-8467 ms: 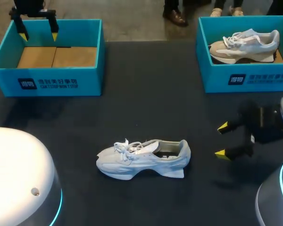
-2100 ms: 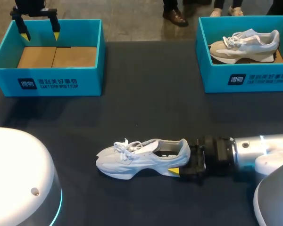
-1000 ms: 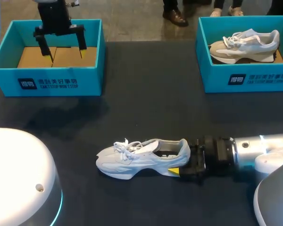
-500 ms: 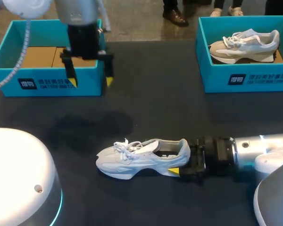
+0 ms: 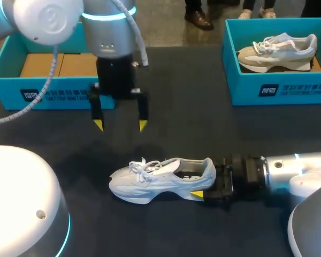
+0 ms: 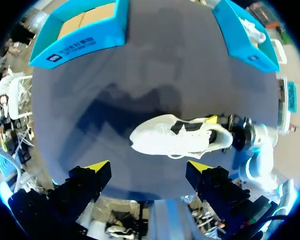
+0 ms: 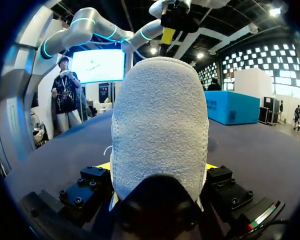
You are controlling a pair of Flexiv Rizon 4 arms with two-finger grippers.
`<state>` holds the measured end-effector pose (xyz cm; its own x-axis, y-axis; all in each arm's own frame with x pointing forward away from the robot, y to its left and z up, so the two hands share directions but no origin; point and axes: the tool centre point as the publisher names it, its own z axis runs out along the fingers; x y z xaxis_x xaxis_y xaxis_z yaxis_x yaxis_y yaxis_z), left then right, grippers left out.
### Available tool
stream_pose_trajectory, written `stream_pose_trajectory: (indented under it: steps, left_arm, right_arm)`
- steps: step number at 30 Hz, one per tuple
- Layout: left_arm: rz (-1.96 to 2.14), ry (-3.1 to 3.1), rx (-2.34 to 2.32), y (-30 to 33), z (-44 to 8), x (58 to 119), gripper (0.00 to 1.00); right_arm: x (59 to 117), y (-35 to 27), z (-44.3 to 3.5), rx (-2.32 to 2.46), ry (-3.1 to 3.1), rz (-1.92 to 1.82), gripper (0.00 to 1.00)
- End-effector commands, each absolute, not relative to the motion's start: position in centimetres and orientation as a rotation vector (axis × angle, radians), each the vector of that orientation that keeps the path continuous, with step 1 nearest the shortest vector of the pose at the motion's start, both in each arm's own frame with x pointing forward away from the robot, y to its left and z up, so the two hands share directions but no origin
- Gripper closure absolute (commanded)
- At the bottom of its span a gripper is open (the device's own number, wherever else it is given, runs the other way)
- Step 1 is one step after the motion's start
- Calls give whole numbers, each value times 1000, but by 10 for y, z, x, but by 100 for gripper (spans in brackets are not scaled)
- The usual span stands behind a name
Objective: Take the shoe out of the shoebox, open the shoe tongue, remove and reinsert the insole, then place the shoe into the shoebox
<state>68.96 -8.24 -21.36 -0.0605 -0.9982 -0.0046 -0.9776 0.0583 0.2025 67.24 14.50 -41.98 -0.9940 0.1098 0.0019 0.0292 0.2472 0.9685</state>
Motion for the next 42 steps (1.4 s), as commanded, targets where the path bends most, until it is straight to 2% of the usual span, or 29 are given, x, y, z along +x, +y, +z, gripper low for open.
stream_pose_trajectory:
  steps: [1, 10, 25, 42]
  left_arm:
    - [-254, -2194, 2066, -96, -217, 689, 0]
    - [-254, -2194, 2066, -96, -217, 689, 0]
    - [-452, -2080, 1981, -163, -255, 659, 0]
    - [-683, -2074, 1908, -205, -300, 641, 0]
  right_arm:
    - [673, 145, -421, 138, 2429, 1879, 100]
    - [673, 145, -421, 138, 2429, 1879, 100]
    - [673, 145, -421, 138, 2429, 1879, 100]
    - [673, 145, -421, 138, 2429, 1879, 100]
